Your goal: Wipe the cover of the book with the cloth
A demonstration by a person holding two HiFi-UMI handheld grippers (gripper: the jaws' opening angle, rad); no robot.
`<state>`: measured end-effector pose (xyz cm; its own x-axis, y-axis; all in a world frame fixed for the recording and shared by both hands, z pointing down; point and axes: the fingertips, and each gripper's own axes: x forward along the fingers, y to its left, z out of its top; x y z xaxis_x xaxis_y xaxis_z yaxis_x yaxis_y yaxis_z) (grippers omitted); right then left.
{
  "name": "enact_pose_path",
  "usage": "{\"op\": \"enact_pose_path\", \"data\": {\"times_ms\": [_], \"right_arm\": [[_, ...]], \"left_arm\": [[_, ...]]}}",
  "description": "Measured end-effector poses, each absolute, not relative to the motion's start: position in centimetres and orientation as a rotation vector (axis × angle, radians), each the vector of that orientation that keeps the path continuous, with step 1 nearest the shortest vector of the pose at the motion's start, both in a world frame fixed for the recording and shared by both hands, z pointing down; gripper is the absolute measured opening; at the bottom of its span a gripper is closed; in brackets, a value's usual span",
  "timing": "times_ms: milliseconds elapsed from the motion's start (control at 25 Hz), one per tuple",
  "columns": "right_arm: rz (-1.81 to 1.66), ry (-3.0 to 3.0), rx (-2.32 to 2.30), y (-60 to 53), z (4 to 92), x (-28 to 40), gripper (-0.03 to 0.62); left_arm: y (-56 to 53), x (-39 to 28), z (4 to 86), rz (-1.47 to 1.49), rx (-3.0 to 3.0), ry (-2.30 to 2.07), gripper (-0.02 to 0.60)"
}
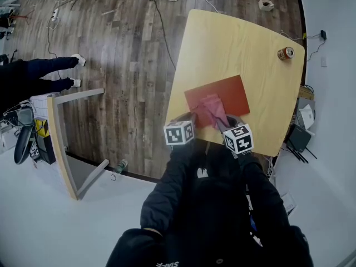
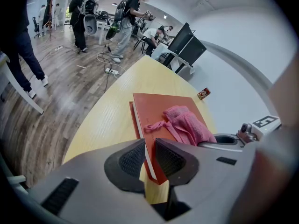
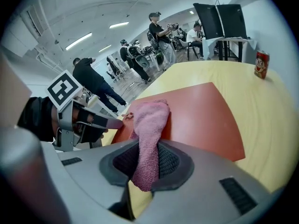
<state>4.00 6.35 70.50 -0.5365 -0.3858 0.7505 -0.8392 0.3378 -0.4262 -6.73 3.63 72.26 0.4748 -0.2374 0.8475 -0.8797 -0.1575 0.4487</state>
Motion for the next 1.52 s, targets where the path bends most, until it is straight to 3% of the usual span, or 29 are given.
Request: {"op": "enact_pose_path", "data": {"times_ms": [680, 920, 960, 1200, 1320, 1520], "right_arm": [[1.064, -1.947, 1.289, 6.9, 70.3, 16.9, 0.084], [0.998, -2.014, 1.370, 5.5, 65.9, 18.6, 0.083], [0.979, -2.035, 1.386, 5.0, 64.7, 18.7, 0.083], [0.774, -2.206, 1.461, 2.3, 54.0, 17.5, 0.083], [0.630, -2.303, 1.513, 0.9, 47.2, 16.0, 0.083], [0.440, -2.439, 1.622, 0.4, 37.4, 14.5, 0.083]], "left_arm": [[3.9, -6.5, 72.4, 0.822, 1.649, -1.019, 0.087], [3.1, -7.0, 71.6, 0.851, 1.693, -1.100, 0.090], [2.7, -7.4, 71.0, 0.836, 1.711, -1.150, 0.118], [-0.3, -6.4, 61.7, 0.629, 1.907, -1.307, 0.128], [-1.9, -5.2, 54.7, 0.489, 2.054, -1.349, 0.059], [-3.4, -2.1, 44.2, 0.309, 2.275, -1.374, 0.037]]}}
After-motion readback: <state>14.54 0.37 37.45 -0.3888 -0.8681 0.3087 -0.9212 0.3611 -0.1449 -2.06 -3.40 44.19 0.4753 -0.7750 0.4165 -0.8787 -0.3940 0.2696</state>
